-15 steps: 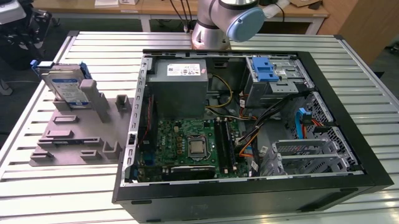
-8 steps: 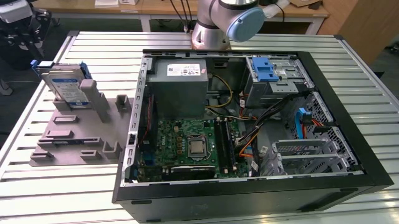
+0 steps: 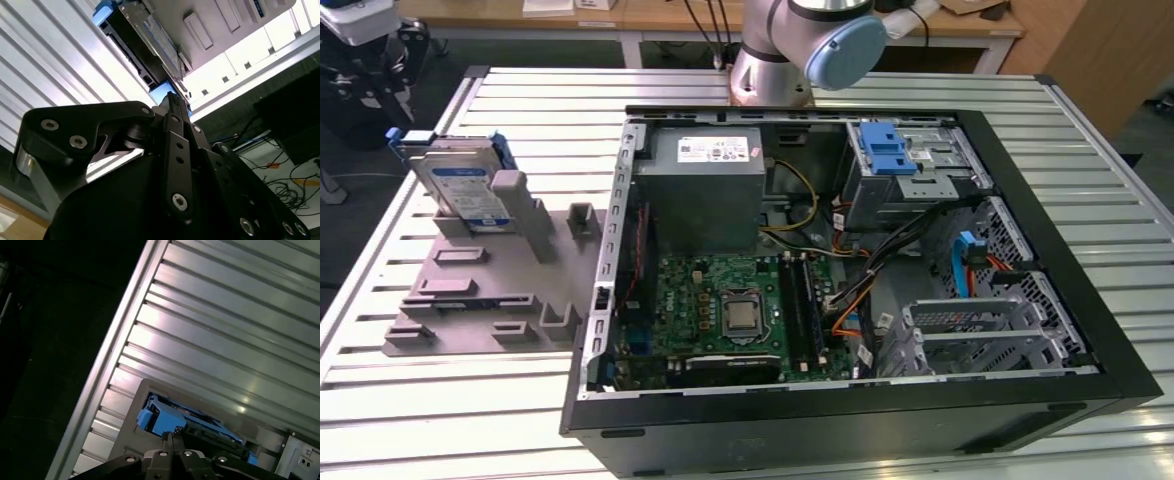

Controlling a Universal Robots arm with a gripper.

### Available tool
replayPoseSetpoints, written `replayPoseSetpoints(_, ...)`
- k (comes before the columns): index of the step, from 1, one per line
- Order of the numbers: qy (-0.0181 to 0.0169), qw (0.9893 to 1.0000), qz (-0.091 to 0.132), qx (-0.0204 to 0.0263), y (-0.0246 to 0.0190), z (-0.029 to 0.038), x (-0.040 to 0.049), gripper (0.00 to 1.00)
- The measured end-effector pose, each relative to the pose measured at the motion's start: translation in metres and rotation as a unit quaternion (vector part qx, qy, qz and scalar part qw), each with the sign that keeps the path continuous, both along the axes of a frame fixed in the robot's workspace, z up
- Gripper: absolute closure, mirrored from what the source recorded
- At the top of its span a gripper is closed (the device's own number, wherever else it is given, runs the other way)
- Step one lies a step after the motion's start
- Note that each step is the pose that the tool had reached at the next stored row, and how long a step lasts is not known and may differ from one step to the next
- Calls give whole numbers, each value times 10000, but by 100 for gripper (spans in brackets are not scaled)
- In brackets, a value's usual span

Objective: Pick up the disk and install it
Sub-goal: 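Pick up the disk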

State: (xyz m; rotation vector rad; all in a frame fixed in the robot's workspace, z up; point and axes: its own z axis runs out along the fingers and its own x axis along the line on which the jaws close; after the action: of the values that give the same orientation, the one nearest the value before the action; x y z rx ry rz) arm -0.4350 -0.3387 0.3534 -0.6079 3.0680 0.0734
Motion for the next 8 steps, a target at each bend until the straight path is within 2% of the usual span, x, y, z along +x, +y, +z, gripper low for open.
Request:
replayPoseSetpoints(4, 0, 9997, 233, 0, 0, -1, -1, 89)
replayPoseSetpoints(8, 0, 9995, 305, -1, 0, -1, -2, 89)
